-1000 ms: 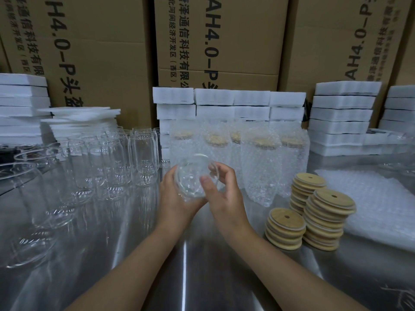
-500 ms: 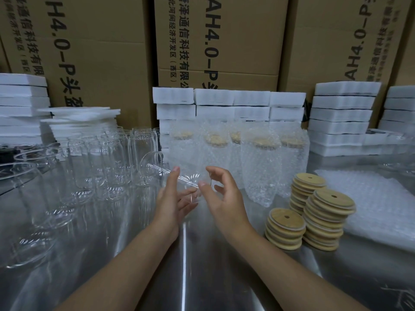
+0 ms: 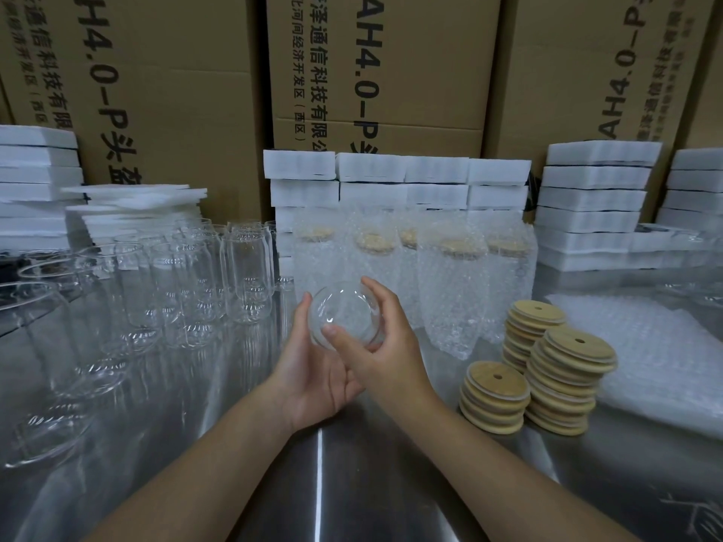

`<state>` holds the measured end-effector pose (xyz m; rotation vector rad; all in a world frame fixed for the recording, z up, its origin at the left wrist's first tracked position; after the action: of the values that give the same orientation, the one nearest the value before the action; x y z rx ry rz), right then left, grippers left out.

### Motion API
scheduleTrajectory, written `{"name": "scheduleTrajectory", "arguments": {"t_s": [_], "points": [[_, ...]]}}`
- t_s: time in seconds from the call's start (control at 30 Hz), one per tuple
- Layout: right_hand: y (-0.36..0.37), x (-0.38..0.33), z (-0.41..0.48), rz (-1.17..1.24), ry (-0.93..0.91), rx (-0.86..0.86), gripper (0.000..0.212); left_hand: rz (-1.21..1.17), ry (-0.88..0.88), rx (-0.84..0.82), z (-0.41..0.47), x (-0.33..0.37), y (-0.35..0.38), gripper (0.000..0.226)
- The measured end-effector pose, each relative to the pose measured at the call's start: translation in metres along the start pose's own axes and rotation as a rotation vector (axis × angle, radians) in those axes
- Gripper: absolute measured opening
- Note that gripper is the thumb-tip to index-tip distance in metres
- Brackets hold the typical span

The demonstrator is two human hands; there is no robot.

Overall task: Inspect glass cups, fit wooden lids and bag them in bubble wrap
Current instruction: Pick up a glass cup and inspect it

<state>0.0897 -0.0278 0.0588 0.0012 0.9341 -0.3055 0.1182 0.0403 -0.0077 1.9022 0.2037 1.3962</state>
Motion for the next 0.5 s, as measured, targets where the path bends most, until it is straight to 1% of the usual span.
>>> {"name": "scheduleTrajectory", "arguments": {"t_s": [0.07, 0.3, 0.43, 0.5], "points": [[-0.002, -0.003, -0.001, -0.008, -0.002, 0.014, 0.078, 0.042, -0.039, -0.012, 0.000, -0.006, 0.002, 0.086], [-0.013, -0.003, 0.002, 0.046, 0.018, 0.096, 0.072, 0.221, -0.119, -0.034, -0.002, -0.017, 0.008, 0.101], [-0.017, 0.002, 0.004, 0.089, 0.033, 0.128, 0.068, 0.242, -0.146, -0.024, -0.003, -0.021, 0.008, 0.111], [-0.018, 0.003, 0.004, 0.103, 0.038, 0.141, 0.066, 0.243, -0.160, -0.020, -0.002, -0.023, 0.007, 0.112]]}}
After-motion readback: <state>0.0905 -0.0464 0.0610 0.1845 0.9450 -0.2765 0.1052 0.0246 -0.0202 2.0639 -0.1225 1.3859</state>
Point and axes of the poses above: each hand's wrist, its own z-axis towards the middle knuckle, its own y-axis out of the palm, x = y × z, the point moved 10 cm from there along z, towards the middle knuckle, and after that the axes turned 5 degrees about x, right-handed, at the moved point
